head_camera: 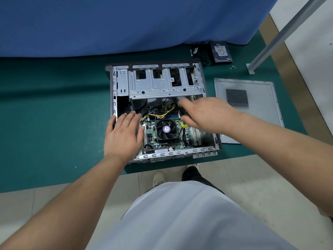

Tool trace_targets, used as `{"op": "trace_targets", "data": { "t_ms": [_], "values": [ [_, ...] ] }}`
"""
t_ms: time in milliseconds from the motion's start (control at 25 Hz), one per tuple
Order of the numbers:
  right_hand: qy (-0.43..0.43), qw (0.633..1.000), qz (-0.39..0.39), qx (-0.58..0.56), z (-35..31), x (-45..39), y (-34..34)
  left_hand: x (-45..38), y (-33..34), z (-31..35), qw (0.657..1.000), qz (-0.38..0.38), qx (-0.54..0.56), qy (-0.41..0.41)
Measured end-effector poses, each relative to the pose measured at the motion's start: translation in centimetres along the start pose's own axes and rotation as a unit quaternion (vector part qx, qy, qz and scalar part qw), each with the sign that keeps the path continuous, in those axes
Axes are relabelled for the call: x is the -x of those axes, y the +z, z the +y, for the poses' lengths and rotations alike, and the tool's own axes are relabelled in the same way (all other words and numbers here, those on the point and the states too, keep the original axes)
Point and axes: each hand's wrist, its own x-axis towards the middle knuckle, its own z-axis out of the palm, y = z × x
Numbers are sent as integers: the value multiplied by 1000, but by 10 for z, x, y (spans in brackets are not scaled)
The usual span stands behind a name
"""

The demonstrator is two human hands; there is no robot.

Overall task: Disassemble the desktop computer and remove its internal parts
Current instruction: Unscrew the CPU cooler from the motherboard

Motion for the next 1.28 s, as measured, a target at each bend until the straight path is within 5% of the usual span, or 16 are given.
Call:
{"op": "trace_targets", "data": {
  "t_ms": [120, 320, 480, 560, 840, 1080, 1280],
  "values": [
    [-92, 990, -79, -68, 2, 0, -9, 0, -1, 0, 1000, 1, 2, 1],
    [116, 990, 7, 78, -19, -1, -7, 1, -3, 1, 1000, 5, 9, 2],
    [-74, 995, -38, -47, -7, 1, -9, 0, -3, 1, 1000, 5, 2, 1],
    [-95, 989, -65, -93, -1, 1, -13, -1, -3, 1, 1000, 7, 5, 1],
    [63, 972, -19, -224, -10, 10, 10, 0, -4, 1, 1000, 8, 12, 1],
    [199, 891, 108, -393, -21, 24, 41, 0, -6, 3, 1000, 3, 12, -2],
    [233, 871, 133, -411, -8, 14, 38, 0, -6, 2, 1000, 6, 10, 0]
  ]
}}
